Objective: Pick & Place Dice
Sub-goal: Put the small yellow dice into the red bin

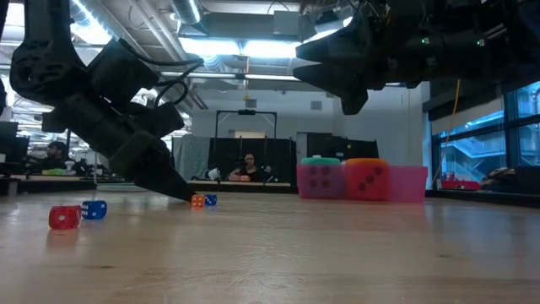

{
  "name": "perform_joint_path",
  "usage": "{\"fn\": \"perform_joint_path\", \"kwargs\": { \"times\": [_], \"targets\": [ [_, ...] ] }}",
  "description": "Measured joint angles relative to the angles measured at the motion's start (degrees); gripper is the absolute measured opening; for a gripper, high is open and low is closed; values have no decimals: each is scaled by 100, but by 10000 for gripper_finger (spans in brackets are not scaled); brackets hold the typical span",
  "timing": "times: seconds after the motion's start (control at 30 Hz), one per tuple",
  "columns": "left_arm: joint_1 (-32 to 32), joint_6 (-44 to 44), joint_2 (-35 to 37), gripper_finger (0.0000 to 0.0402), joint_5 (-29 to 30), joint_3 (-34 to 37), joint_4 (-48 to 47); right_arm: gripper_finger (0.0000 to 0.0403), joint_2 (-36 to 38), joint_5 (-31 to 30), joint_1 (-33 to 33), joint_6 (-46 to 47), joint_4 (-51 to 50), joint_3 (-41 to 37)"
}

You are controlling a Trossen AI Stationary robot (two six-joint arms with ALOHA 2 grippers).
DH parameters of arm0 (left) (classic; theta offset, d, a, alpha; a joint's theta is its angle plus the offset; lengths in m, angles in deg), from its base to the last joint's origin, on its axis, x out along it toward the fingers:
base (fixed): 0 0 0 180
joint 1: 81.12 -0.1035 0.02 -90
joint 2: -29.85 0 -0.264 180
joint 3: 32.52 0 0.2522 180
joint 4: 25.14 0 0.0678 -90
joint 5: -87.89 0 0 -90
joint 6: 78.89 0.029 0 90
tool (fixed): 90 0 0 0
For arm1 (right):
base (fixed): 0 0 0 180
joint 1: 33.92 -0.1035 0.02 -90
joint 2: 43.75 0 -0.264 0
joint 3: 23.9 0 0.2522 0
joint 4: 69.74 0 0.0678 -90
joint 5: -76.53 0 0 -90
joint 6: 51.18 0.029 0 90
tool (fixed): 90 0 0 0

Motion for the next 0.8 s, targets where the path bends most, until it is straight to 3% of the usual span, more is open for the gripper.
{"fn": "perform_joint_path", "kwargs": {
  "times": [0.43,0.8],
  "targets": [
    [-4,-22,-4,46,-9,9,-24,185,0,0,0,-1,0,0],
    [-32,-15,-7,38,-41,17,136,185,0,0,0,1,0,0]
  ]
}}
